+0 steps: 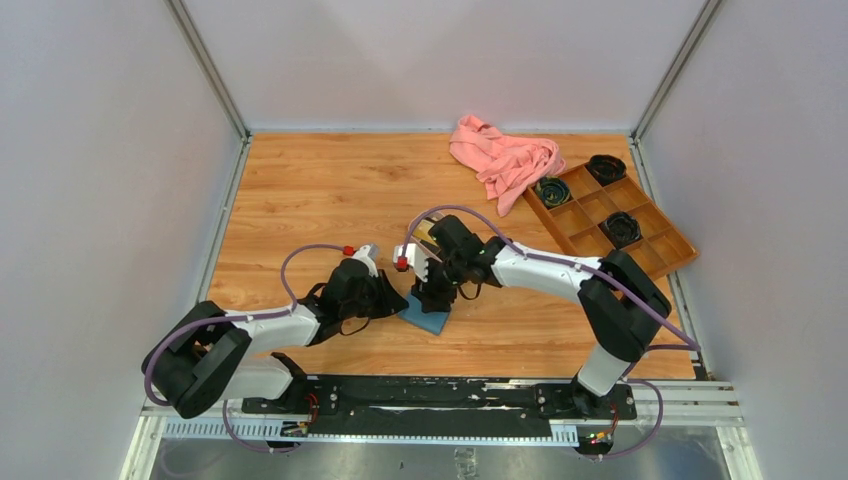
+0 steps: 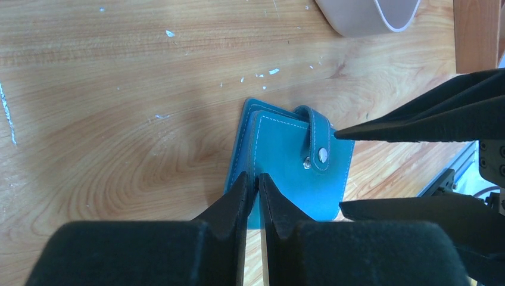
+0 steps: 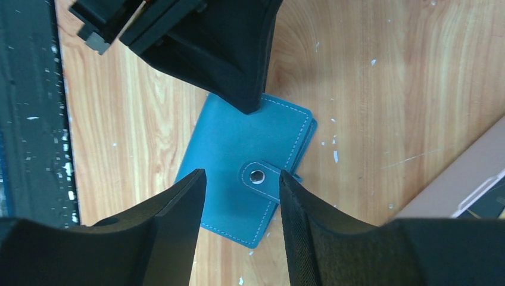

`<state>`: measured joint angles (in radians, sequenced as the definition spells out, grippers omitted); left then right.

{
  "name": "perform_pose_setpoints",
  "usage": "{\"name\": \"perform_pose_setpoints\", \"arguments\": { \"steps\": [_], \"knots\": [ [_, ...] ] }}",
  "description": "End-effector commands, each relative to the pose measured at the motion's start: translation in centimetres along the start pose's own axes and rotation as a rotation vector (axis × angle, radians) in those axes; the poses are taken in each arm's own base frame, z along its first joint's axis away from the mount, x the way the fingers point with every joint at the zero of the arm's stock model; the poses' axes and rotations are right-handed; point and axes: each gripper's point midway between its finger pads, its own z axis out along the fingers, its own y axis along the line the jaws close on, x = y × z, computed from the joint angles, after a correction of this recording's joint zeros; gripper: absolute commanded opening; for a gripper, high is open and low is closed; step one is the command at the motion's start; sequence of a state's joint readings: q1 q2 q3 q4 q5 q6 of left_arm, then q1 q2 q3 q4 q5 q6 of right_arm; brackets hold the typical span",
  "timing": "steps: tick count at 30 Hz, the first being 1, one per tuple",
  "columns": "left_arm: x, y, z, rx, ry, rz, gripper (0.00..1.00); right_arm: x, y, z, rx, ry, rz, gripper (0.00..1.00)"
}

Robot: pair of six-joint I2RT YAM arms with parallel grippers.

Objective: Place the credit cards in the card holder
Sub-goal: Close the card holder at the center of the board.

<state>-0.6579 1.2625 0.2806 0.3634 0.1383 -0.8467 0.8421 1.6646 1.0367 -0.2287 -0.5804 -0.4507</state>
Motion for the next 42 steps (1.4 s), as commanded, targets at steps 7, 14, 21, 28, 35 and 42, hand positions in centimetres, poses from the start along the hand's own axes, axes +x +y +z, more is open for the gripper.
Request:
{"name": "perform_pose_setpoints", "arguments": {
  "steps": [7, 14, 21, 28, 35, 42],
  "knots": [
    [-0.1, 0.2, 0.2, -0.015, 0.001, 0.021, 0.11, 1.5, -1.0, 0.6, 0.093, 0.112, -0.124, 0.53],
    [-0.1, 0.2, 0.3, -0.017, 0.004, 0.021, 0.11, 1.9, -0.3, 1.5, 0.075, 0.134, -0.146, 0.52],
    [0.0, 0.3, 0.4, -0.019, 0.008, 0.025, 0.11, 2.2, -0.5, 1.8, 0.084, 0.152, -0.158, 0.38],
    [-0.1, 0.2, 0.3, -0.016, 0.007, 0.024, 0.11, 2.0, -0.9, 1.4, 0.106, 0.155, -0.171, 0.13],
    [-0.1, 0.3, 0.3, -0.016, 0.005, 0.025, 0.11, 1.5, -1.5, 0.3, 0.123, 0.130, -0.149, 0.00],
    [0.0, 0.3, 0.3, -0.016, 0.008, 0.024, 0.11, 1.4, -1.5, -0.2, 0.074, 0.093, -0.057, 0.00]
  ]
}}
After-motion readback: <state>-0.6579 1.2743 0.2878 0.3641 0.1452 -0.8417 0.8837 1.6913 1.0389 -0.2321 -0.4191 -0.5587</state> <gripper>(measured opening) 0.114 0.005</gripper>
